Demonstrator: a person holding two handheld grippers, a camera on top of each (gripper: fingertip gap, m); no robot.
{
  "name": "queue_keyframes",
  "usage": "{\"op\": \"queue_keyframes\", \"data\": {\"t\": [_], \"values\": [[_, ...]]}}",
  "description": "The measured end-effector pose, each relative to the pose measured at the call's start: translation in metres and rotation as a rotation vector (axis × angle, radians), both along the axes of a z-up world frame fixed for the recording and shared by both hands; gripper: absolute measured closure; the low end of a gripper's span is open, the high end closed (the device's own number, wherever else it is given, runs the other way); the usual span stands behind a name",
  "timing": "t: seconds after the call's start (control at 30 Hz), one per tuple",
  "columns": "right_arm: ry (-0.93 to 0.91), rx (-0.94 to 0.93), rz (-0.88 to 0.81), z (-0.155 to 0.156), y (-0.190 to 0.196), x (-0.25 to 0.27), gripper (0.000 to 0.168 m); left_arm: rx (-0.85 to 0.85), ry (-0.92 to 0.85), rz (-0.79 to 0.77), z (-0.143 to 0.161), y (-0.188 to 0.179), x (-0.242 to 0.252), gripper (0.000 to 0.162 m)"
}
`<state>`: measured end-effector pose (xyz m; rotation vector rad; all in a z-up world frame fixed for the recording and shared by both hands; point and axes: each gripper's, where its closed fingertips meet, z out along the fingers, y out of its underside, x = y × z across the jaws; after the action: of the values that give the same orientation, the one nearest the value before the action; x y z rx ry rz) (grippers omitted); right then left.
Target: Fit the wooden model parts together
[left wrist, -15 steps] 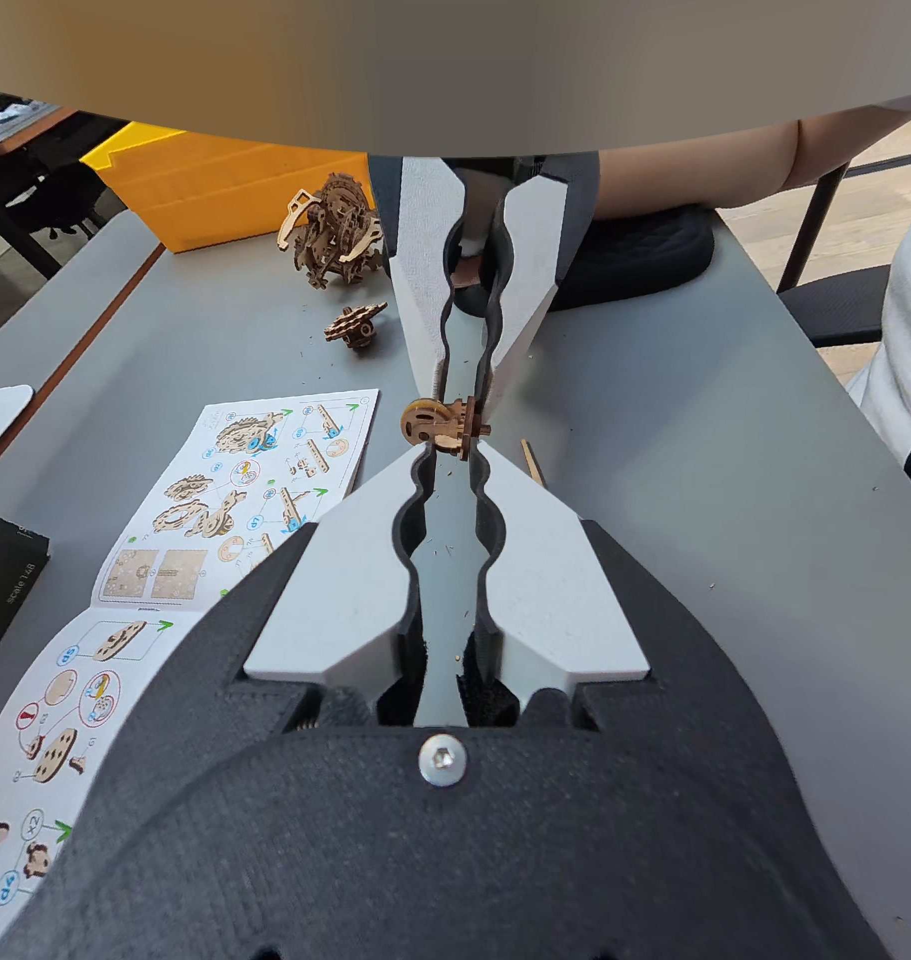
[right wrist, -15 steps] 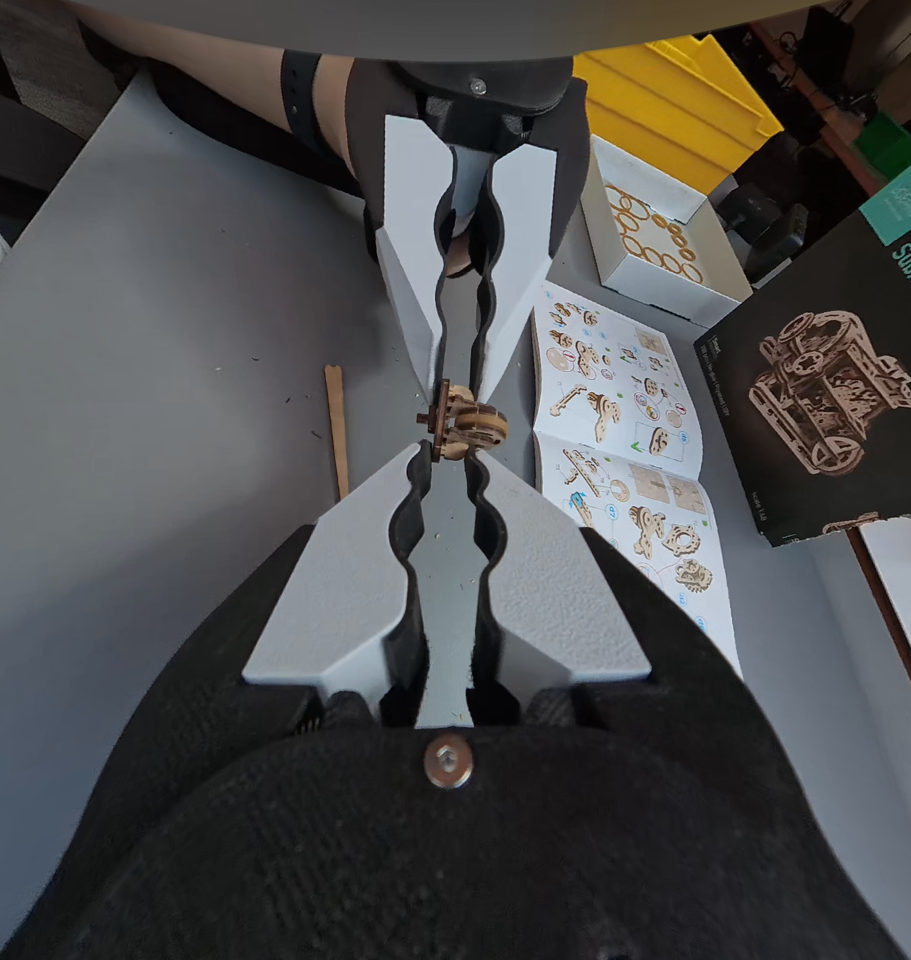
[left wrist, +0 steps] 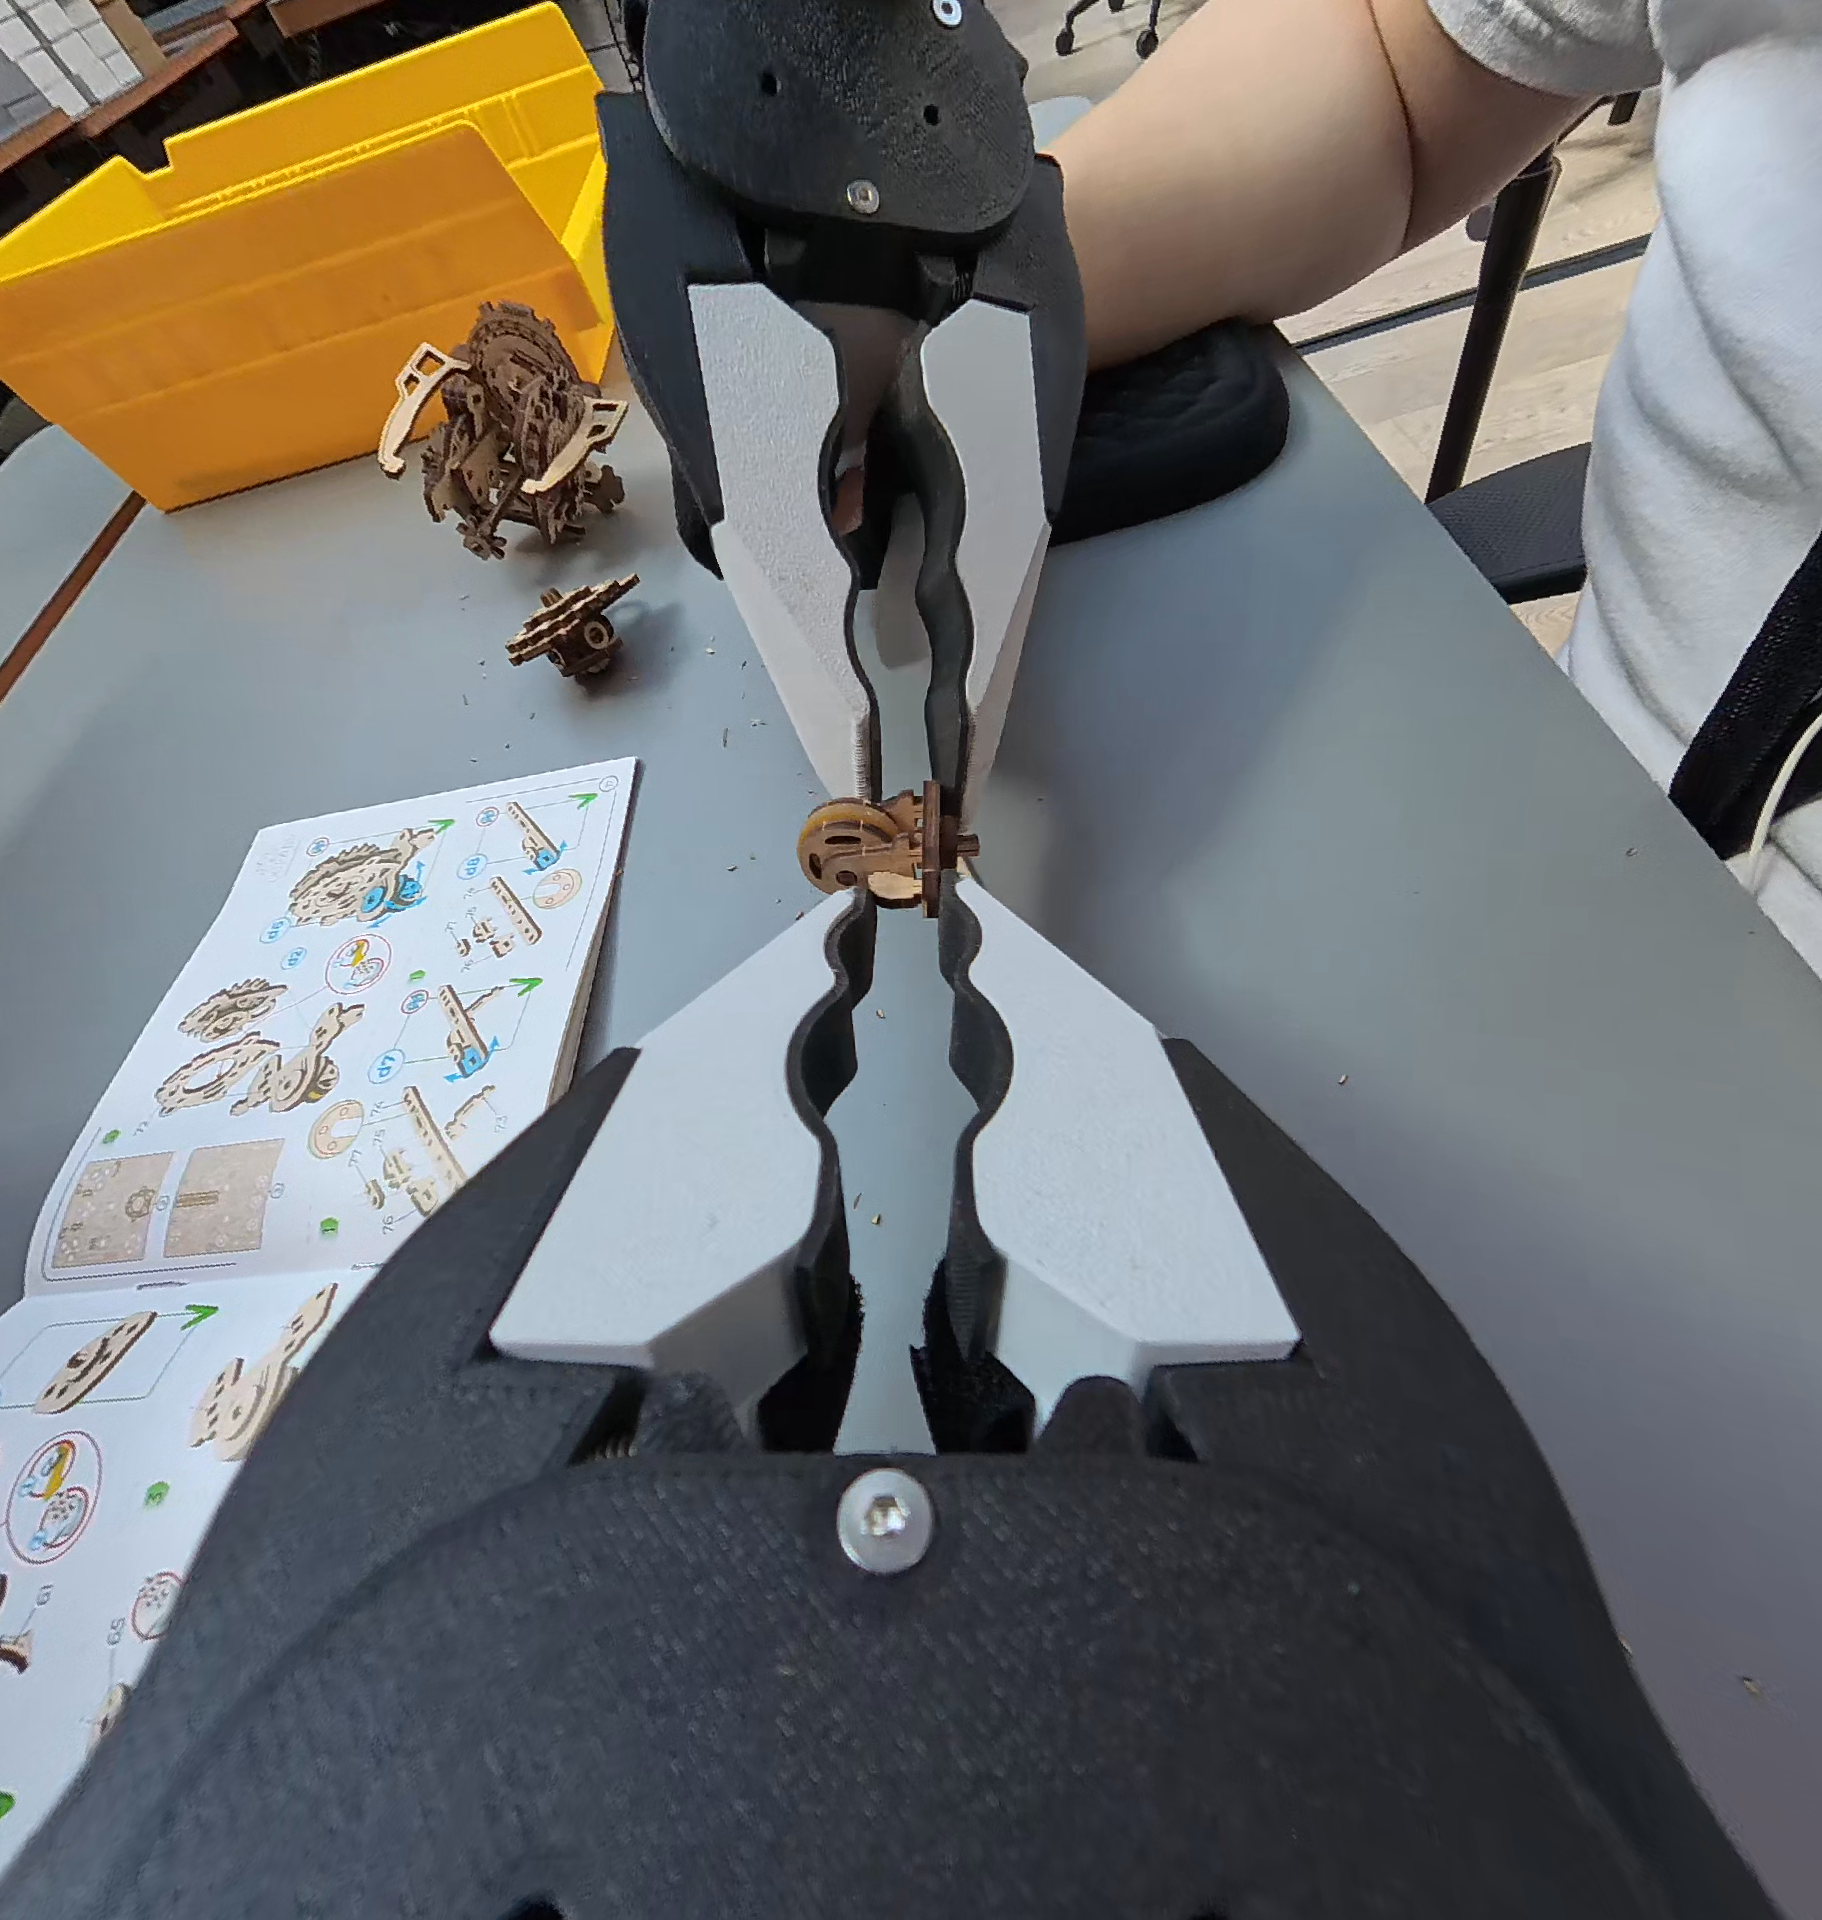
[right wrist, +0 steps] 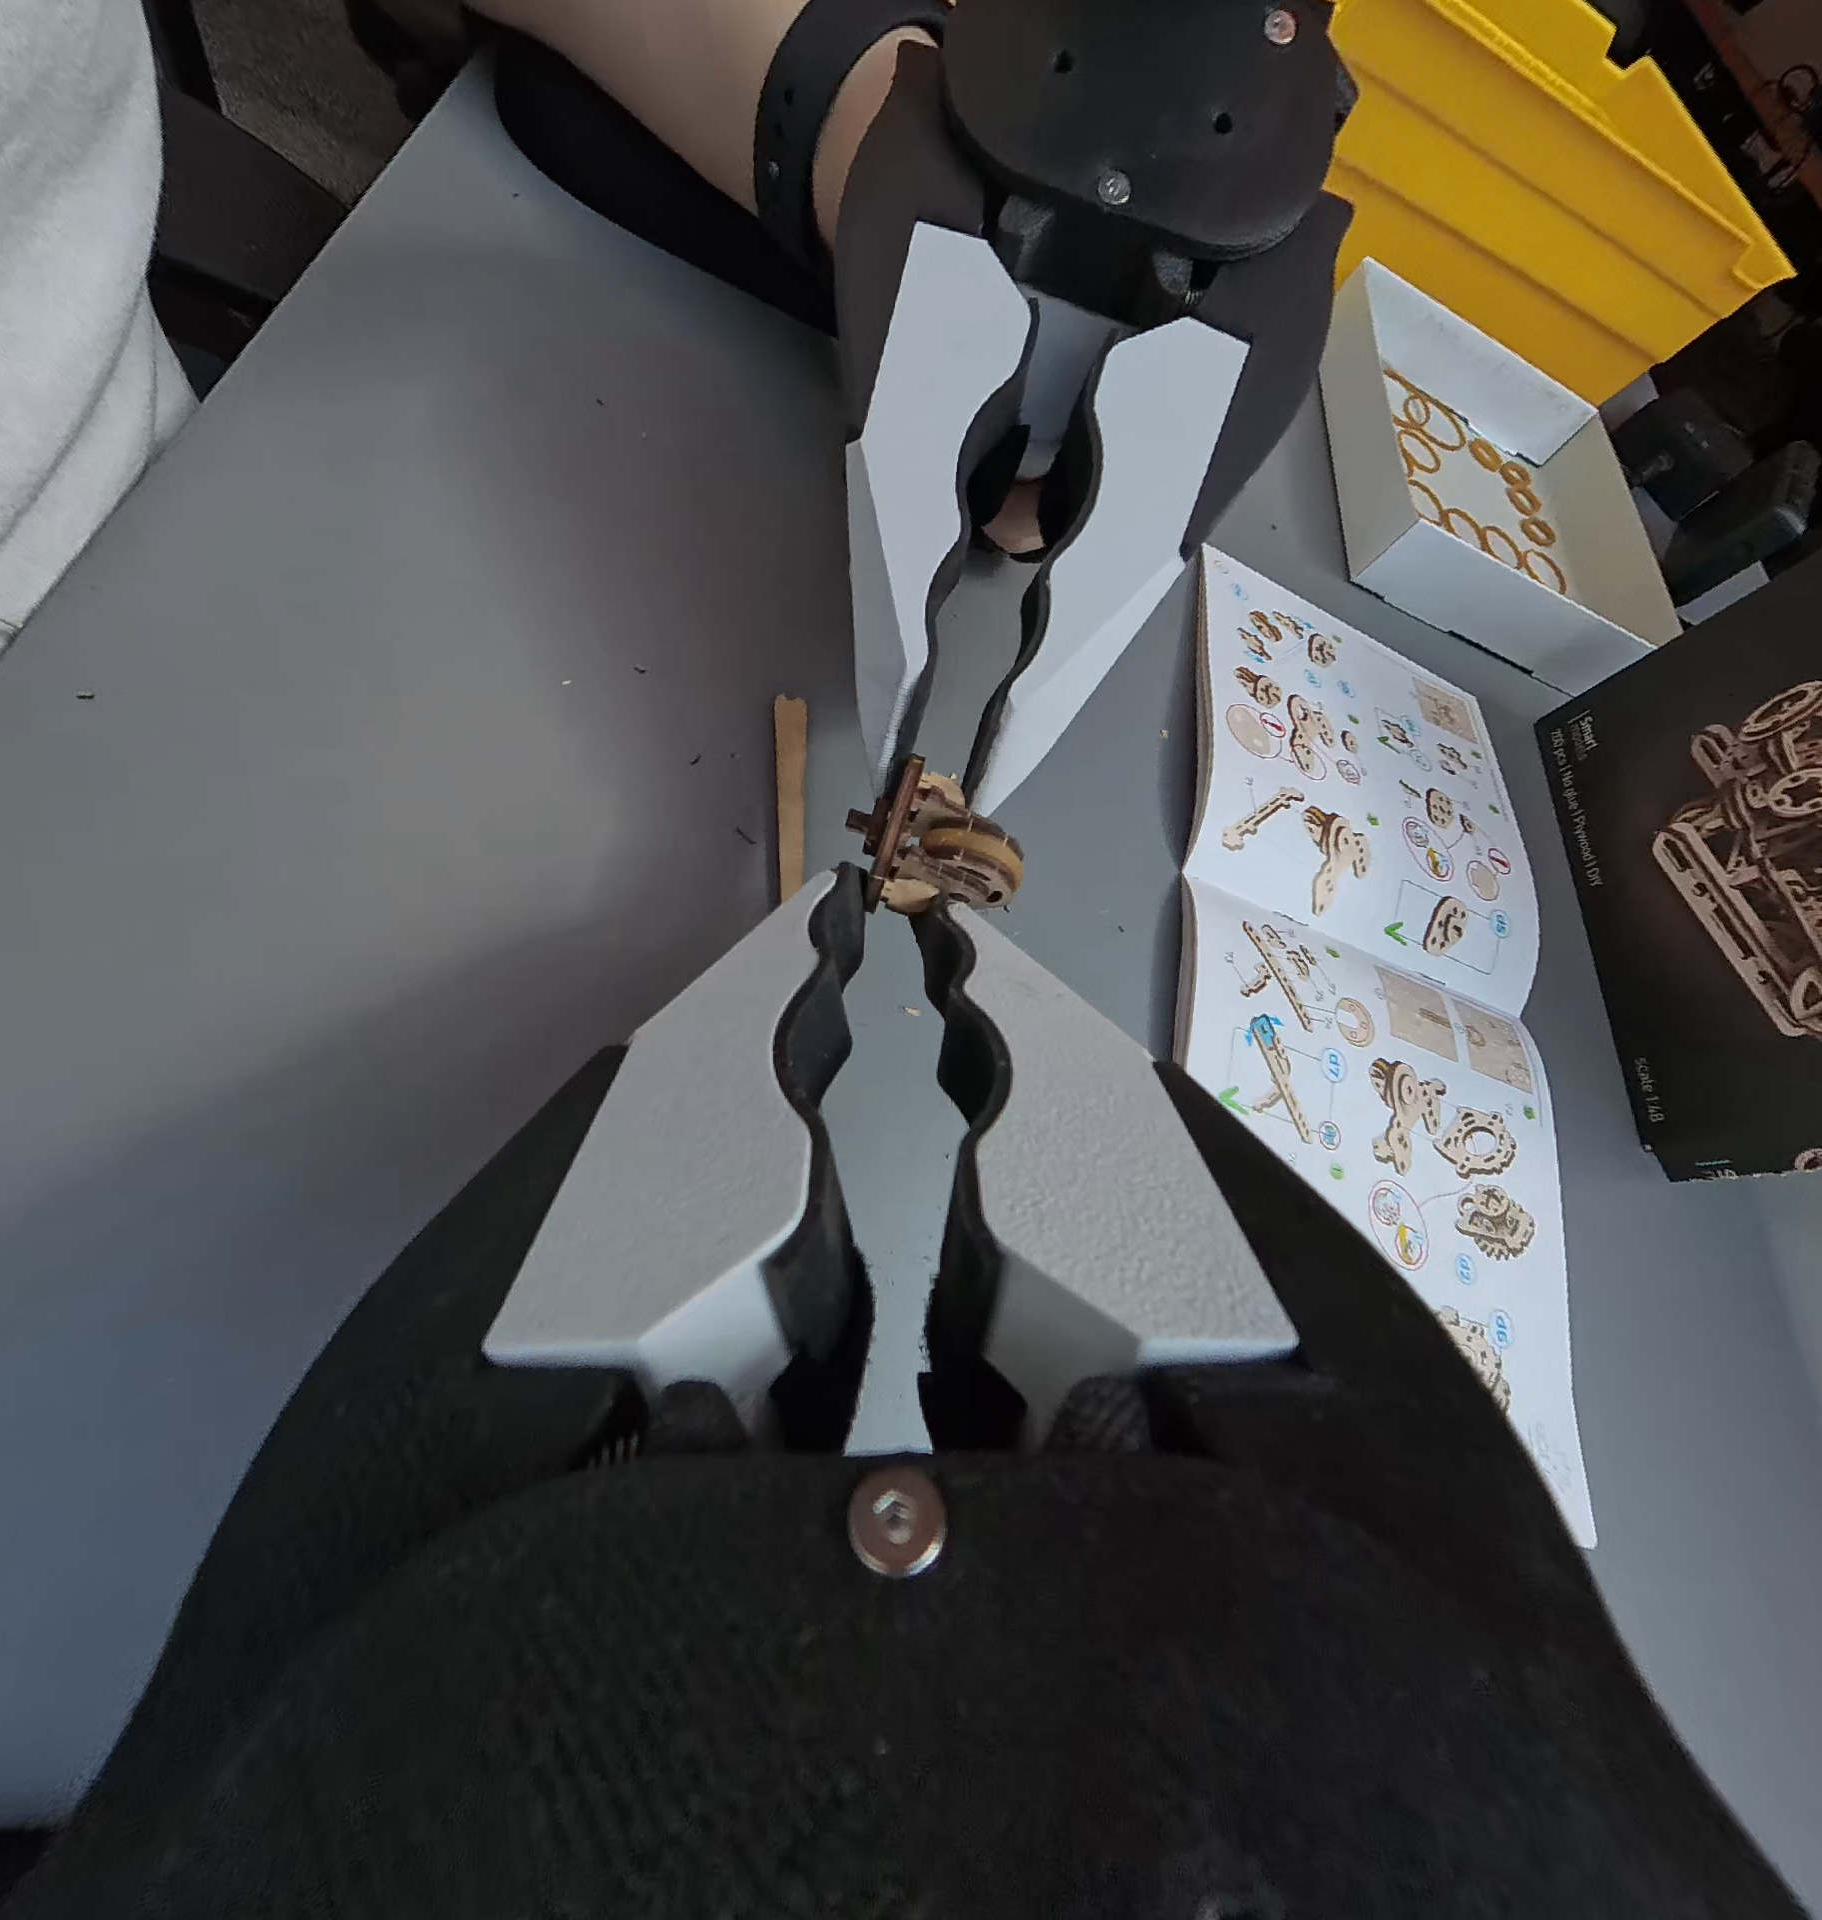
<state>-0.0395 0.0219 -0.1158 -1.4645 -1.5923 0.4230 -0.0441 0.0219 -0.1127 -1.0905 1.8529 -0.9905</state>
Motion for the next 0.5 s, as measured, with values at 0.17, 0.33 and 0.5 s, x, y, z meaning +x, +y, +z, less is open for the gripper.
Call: {"op": "queue_keyframes", "data": {"t": [0.17,0.33,0.5], "values": [[0.042,-0.042,0.001,0.002,0.001,-0.001,0.158,-0.009,-0.011,-0.005,0.002,0.001,-0.001,0.152],[0.164,-0.124,0.008,0.019,0.001,0.002,0.156,0.011,-0.080,0.023,0.016,0.003,0.002,0.152],[0.180,-0.129,-0.007,0.022,0.003,0.001,0.156,0.053,-0.094,0.031,0.019,0.004,0.002,0.152]]}}
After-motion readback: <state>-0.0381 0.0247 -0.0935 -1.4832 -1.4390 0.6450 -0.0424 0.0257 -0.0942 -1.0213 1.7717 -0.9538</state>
